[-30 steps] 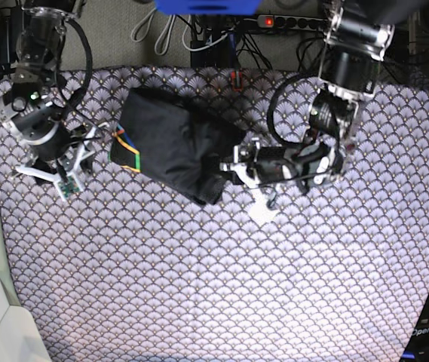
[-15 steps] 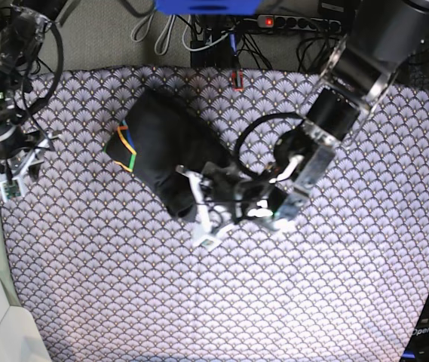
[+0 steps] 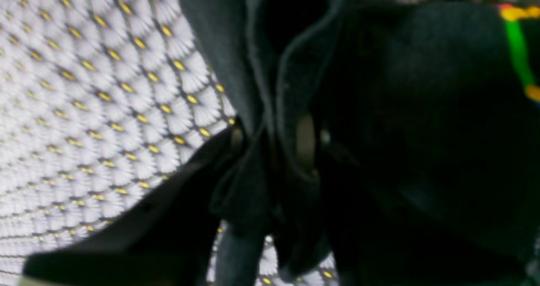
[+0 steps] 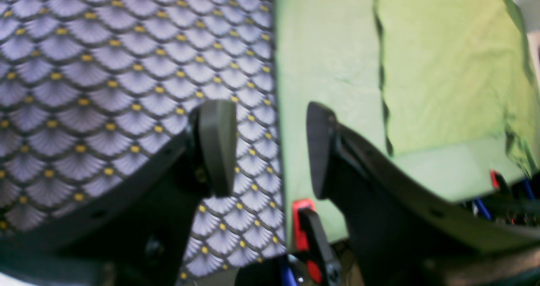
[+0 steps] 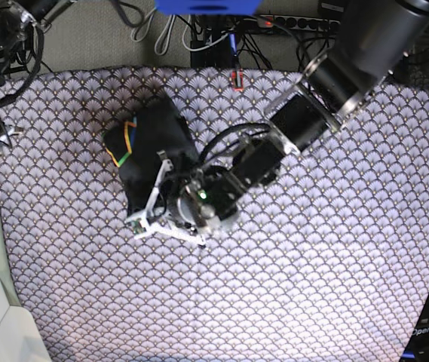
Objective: Fold the T-shirt properly
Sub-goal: 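Rotate the bundle with the left gripper and set it down upright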
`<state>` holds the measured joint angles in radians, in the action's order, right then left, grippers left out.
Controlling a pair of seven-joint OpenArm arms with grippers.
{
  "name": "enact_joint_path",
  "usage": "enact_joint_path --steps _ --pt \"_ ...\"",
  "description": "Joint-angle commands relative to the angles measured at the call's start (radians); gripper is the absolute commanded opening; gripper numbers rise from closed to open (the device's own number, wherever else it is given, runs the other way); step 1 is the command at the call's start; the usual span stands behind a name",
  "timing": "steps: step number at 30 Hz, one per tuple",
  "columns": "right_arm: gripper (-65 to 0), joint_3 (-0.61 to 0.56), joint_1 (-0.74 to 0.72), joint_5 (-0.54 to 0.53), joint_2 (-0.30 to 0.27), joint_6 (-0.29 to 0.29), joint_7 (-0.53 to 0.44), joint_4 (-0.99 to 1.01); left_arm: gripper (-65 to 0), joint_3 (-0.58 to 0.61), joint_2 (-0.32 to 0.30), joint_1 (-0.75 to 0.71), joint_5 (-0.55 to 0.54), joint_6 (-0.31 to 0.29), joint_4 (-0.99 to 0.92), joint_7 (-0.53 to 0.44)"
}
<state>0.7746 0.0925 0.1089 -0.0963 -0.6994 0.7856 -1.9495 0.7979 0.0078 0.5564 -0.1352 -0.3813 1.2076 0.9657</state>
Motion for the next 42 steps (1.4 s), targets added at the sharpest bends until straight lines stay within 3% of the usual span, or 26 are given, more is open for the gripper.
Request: enact_joint_path --steps 1,4,8,14,36,39,42 --pt "-37.0 0.016 -0.007 -0.004 -0.012 0.001 -0.021 -0.014 -64.6 0.008 0.024 0.018 0.027 -0.009 -0.001 -0.027" --pt "-37.0 0.044 -0.007 -0.004 -0.012 0.001 -0.021 -0.014 -64.6 0.033 0.057 0.014 0.098 -0.017 -0.061 -0.072" --pt "-37.0 0.069 -0.007 -0.004 -0.012 0.001 -0.021 -0.014 -64.6 0.038 0.100 0.017 0.115 -0.017 -0.156 -0.132" --pt "-37.0 0.069 0.013 -0.004 -0.012 0.001 -0.021 -0.012 -64.6 0.039 0.108 0.035 0.116 -0.017 -0.177 -0.218" --pt "-37.0 0.064 0.013 -0.004 -0.010 0.001 -0.021 -0.009 -63.9 0.041 0.131 0.067 0.116 -0.017 -0.183 -0.221" --pt "-37.0 0.064 0.013 -0.004 -0.010 0.001 -0.021 -0.009 -58.9 0.041 0.130 0.069 0.116 -0.017 -0.182 -0.212" --pt "-37.0 0.064 0.014 -0.004 -0.010 0.001 -0.021 -0.009 -43.4 0.041 0.125 0.069 0.116 -0.008 -0.176 -0.173"
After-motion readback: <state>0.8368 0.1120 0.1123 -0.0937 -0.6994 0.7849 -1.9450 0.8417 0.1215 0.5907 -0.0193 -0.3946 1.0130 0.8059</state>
